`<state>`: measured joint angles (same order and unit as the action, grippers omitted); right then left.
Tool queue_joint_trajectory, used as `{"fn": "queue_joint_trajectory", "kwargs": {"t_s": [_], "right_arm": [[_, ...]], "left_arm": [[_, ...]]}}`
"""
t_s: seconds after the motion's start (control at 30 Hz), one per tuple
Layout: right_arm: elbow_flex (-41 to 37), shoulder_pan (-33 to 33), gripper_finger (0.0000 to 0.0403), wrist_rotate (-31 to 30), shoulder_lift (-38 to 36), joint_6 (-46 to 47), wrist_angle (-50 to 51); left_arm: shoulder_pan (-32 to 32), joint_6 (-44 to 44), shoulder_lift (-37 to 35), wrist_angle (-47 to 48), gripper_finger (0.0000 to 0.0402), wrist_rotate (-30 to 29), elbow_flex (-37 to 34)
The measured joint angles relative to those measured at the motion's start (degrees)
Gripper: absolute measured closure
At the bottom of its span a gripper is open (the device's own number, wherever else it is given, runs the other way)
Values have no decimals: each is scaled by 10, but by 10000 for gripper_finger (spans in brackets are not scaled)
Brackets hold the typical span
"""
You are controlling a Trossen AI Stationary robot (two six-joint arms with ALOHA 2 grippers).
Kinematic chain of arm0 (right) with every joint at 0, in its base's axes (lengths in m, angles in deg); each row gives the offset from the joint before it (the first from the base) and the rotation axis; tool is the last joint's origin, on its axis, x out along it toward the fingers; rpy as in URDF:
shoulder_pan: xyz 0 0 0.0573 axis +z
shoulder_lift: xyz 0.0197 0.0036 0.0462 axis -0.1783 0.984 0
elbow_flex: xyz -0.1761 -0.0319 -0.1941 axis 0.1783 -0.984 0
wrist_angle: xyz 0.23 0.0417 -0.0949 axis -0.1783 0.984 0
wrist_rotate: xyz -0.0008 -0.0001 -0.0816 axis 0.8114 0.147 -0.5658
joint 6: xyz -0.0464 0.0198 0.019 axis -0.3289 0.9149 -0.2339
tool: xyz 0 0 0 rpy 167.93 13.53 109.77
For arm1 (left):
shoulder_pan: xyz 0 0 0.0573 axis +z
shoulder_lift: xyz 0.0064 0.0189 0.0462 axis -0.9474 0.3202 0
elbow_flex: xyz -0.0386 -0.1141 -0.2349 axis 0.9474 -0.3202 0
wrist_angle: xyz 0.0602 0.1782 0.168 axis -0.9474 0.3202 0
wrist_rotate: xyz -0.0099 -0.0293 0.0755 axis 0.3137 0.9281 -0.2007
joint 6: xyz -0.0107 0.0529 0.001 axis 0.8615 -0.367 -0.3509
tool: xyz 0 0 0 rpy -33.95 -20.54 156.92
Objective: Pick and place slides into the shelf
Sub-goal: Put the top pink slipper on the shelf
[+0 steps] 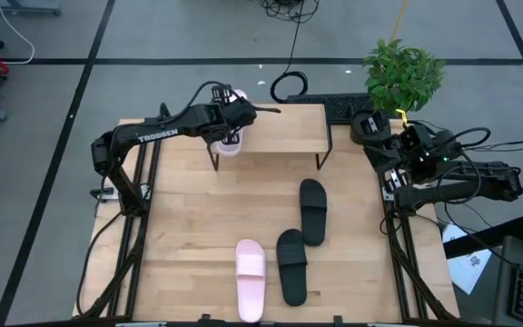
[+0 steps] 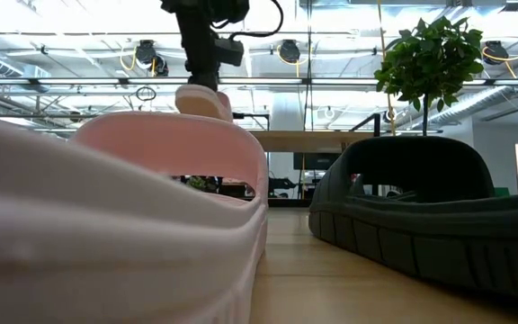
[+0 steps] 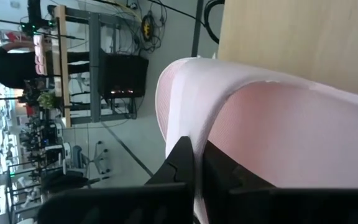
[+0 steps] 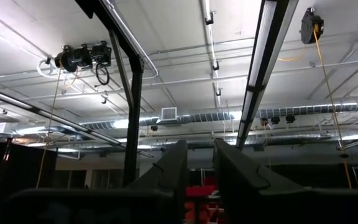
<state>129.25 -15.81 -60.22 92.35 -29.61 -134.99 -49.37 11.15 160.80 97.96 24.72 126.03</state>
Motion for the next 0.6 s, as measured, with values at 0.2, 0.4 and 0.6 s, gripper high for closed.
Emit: {"fn": "queue_joint_trajectory", "kwargs": {"t_s": [0.2, 0.4, 0.6], "right_arm": [[0, 0, 332, 0, 0, 0, 0], [0, 0, 332, -1, 0, -4, 0], [0, 0, 332, -15, 0, -4, 0]], "left_arm": [[14, -2, -22, 18, 402, 15, 0], [17, -2, -44, 5, 402, 33, 0], [15, -2, -44, -5, 401, 43, -2]]}}
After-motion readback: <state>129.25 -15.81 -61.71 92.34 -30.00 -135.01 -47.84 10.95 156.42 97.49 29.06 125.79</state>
